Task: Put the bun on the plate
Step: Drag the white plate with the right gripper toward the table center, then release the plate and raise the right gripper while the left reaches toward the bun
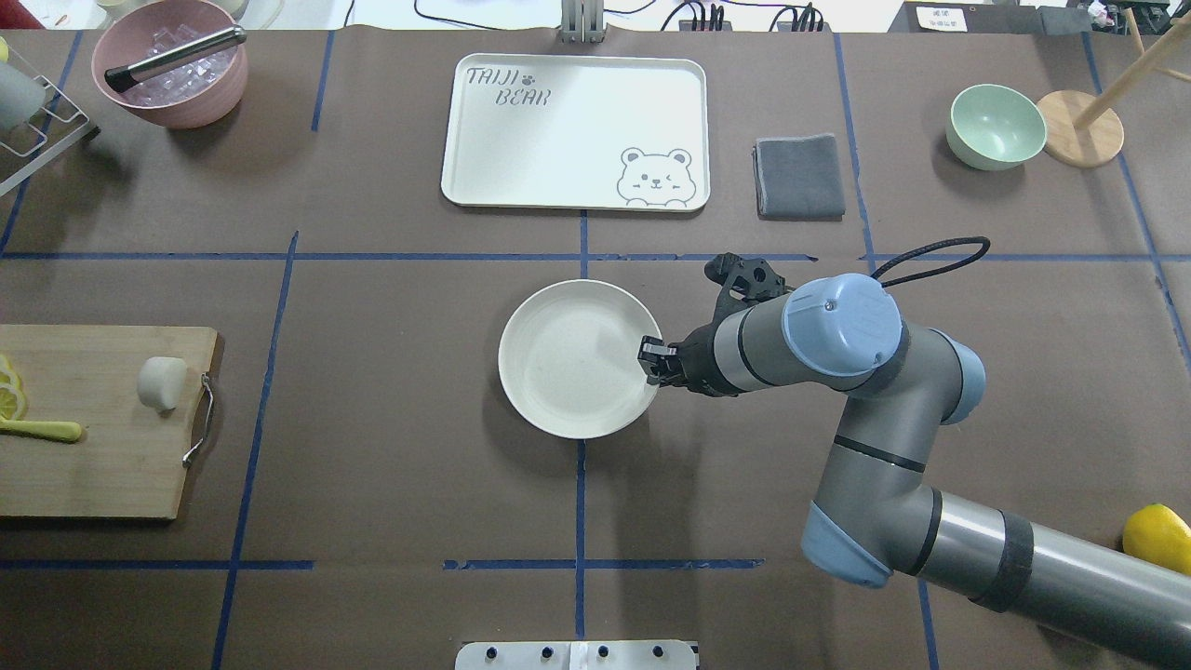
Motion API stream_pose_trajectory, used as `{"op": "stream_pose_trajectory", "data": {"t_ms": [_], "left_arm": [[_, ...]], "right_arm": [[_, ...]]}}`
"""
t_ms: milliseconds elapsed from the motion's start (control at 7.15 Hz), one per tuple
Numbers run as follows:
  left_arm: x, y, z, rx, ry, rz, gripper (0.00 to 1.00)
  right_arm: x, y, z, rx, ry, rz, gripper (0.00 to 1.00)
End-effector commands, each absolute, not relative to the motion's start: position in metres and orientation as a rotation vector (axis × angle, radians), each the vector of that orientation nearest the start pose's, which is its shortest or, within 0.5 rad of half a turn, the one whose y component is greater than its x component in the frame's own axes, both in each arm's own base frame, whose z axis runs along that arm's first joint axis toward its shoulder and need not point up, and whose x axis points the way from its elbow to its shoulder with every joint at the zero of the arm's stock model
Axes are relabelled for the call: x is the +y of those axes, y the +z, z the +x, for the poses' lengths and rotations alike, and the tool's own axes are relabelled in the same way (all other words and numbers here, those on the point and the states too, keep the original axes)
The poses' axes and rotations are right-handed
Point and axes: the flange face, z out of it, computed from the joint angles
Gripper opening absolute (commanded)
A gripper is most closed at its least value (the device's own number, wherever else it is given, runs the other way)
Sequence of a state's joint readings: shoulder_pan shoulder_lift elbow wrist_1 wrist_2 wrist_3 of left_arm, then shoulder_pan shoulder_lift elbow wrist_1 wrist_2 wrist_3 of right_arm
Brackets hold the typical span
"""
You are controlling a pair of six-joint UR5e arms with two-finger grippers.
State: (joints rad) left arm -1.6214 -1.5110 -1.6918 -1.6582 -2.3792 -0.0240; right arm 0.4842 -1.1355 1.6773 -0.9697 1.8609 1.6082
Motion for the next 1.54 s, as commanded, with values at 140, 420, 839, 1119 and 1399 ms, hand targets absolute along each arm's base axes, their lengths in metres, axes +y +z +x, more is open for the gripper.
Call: {"op": "stream_pose_trajectory", "data": {"t_ms": [140, 420, 839, 1119, 1399], "left_arm": [[-0.472, 0.616, -0.085, 0.805, -0.011, 0.151, 1.00], [-0.473, 0.614, -0.082, 0.805, 0.001, 0.155, 1.00], [-0.493, 0.593, -0.049, 0.821, -0.032, 0.116, 1.00], [-0.496, 0.546, -0.006, 0.854, -0.076, 0.145, 1.00], [-0.481, 0.514, 0.041, 0.868, -0.021, 0.161, 1.00]], "right_arm": [[-0.389, 0.299, -0.528, -1.140, 0.292, -0.012, 0.23], [-0.389, 0.295, -0.526, -1.147, 0.292, -0.008, 0.99], [-0.409, 0.269, -0.490, -1.182, 0.313, 0.019, 1.00], [-0.422, 0.253, -0.461, -1.122, 0.320, 0.042, 1.00], [-0.448, 0.255, -0.424, -1.014, 0.247, 0.108, 1.00]]}}
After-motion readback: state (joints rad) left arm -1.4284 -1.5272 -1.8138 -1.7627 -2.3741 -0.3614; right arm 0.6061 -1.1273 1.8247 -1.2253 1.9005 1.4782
